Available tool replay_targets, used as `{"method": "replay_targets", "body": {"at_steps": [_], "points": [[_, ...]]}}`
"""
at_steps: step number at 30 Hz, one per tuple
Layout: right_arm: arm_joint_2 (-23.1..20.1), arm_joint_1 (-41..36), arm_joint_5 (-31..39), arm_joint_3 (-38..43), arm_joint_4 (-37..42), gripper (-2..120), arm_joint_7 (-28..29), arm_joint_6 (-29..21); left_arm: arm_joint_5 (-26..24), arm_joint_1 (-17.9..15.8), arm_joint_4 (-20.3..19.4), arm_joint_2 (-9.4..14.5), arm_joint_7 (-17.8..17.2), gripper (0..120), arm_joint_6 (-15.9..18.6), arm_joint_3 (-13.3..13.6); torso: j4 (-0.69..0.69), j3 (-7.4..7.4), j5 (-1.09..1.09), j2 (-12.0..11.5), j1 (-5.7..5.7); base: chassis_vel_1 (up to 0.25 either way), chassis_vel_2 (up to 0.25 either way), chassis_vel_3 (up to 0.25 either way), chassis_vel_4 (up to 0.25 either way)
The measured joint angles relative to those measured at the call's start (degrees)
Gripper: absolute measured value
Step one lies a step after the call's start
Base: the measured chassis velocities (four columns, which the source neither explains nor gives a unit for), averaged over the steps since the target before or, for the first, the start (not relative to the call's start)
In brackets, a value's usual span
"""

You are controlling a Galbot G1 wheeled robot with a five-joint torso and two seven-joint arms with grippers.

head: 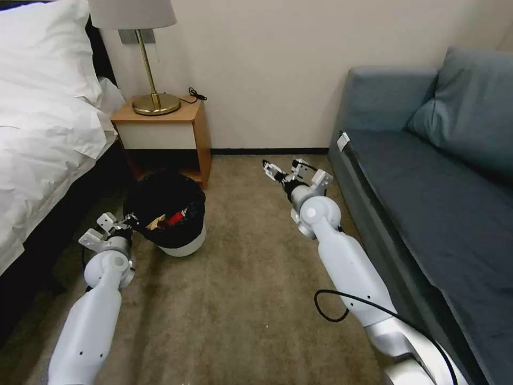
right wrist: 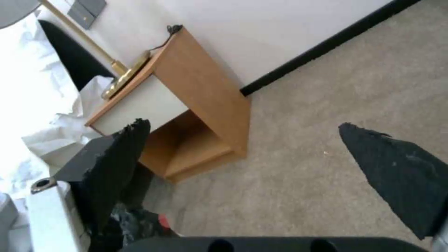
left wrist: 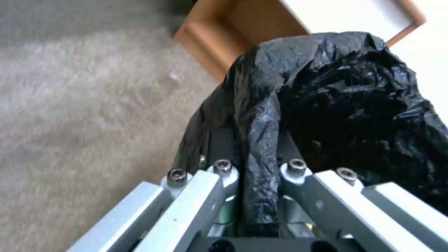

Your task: Pick up the trash bin, then pick up the garbage on the floor and place it into the trash bin.

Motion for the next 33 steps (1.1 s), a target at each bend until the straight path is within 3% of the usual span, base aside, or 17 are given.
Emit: {"method": "replay_targets", "body": {"at_steps": [16,25,31,33], "points": [[-0.16,-3.58,-1.81,0.94,0.69,100,-1.55,0.86,5.52,0.66,3.45,-0.01,0.71,5,0.71,0.29,0.02,-0.01,0.03,0.0,0.0,0.0,0.0,0.0,0.0],[-0.43,-4.07,-2.04,0.87,0.69,100,-1.68,0.9,5.96,1.47,2.73,-0.44,0.64,32,0.91,0.22,0.0,-0.01,0.0,0.0,0.0,0.0,0.0,0.0,0.0],[-0.2,-5.01,-3.45,0.44,0.47,100,-1.83,1.01,6.05,3.47,-0.18,1.14,-0.66,61,1.33,0.06,0.0,0.0,-0.03,0.0,0.0,0.0,0.0,0.0,0.0],[-0.09,-5.13,-3.63,0.35,0.46,100,-1.84,1.05,6.07,3.88,-0.91,1.58,-0.8,64,1.33,-0.03,0.01,0.0,-0.02,0.0,0.0,0.0,0.0,0.0,0.0]]}}
